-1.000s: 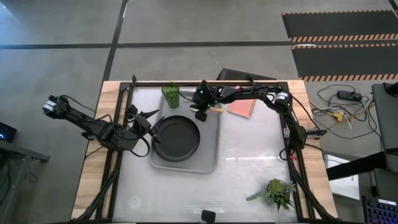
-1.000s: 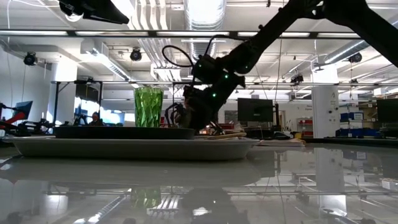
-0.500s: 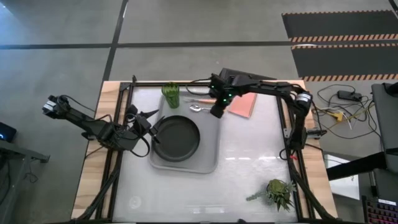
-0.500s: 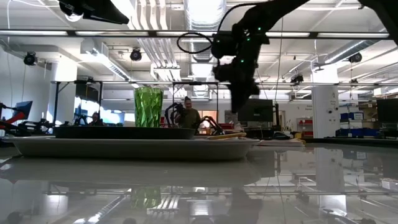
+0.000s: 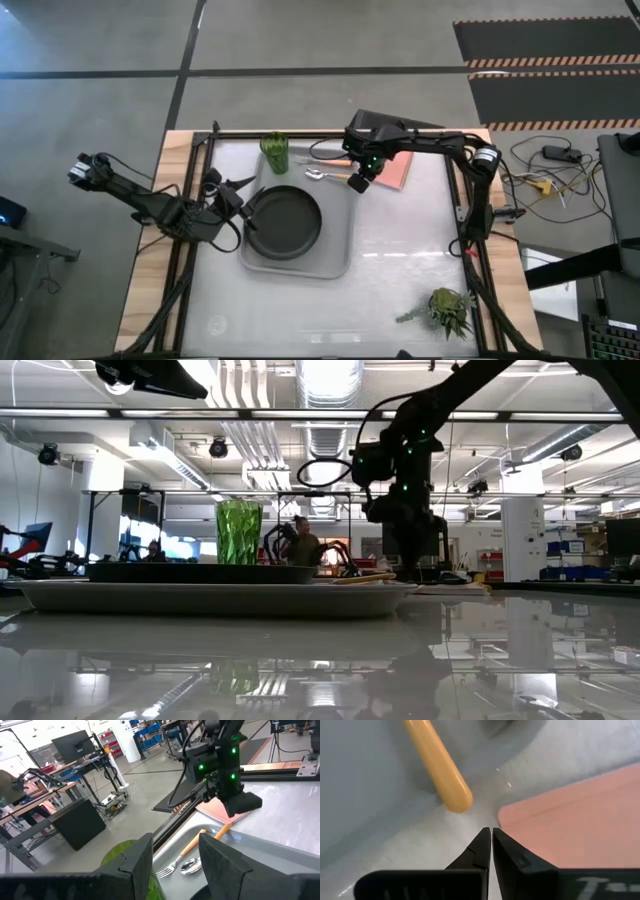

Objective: Pick and place plate/cup/fork/spoon on tray
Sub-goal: Put the yellow spoon on the gray serving tray to the left of the yellow fork

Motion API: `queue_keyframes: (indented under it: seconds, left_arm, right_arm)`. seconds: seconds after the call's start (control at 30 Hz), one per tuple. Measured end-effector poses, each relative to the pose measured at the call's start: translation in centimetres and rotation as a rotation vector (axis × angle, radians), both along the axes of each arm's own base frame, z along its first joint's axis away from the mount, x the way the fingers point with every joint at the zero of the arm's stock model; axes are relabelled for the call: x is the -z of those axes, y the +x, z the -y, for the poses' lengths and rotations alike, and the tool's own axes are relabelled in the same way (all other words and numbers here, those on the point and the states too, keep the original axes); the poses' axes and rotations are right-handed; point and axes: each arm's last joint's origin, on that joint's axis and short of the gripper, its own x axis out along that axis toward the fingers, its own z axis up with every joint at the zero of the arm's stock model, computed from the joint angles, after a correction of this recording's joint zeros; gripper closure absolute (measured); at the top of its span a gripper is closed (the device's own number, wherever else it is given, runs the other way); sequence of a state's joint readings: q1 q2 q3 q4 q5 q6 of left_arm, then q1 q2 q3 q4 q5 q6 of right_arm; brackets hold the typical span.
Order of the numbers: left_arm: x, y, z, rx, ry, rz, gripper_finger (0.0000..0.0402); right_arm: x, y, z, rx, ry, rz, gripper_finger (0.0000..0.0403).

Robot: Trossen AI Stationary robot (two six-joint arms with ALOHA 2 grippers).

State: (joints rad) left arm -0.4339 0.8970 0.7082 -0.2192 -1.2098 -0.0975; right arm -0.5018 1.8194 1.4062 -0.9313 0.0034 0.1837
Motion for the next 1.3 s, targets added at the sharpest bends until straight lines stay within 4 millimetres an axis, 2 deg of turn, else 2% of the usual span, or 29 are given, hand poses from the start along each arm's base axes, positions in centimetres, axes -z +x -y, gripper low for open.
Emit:
queue_keyframes:
  seconds: [0.13,0.4,0.67,0.87,1.3]
  left_arm:
    - [0.0,0.0,0.0,0.001,-0.001,0.0,0.0259]
    - [0.0,0.0,0.0,0.003,-0.002,0.0,0.0259]
    - [0.0,0.0,0.0,0.004,-0.002,0.0,0.0259]
    - [0.0,0.0,0.0,0.005,-0.002,-0.001,0.0259]
    - [0.0,0.0,0.0,0.006,-0.003,-0.001,0.0259]
  right_arm:
    - [0.9,0.1,0.1,0.003,-0.014,0.03,0.0394]
    - [0.8,0.9,0.4,0.023,-0.048,0.121,0.0394]
    - [1.0,0.0,0.0,0.052,-0.005,0.029,0.0394]
    - [1.5,0.5,-0.7,0.031,-0.02,0.064,0.0394]
    - [0.4,1.5,-0.6,0.007,-0.045,0.123,0.0394]
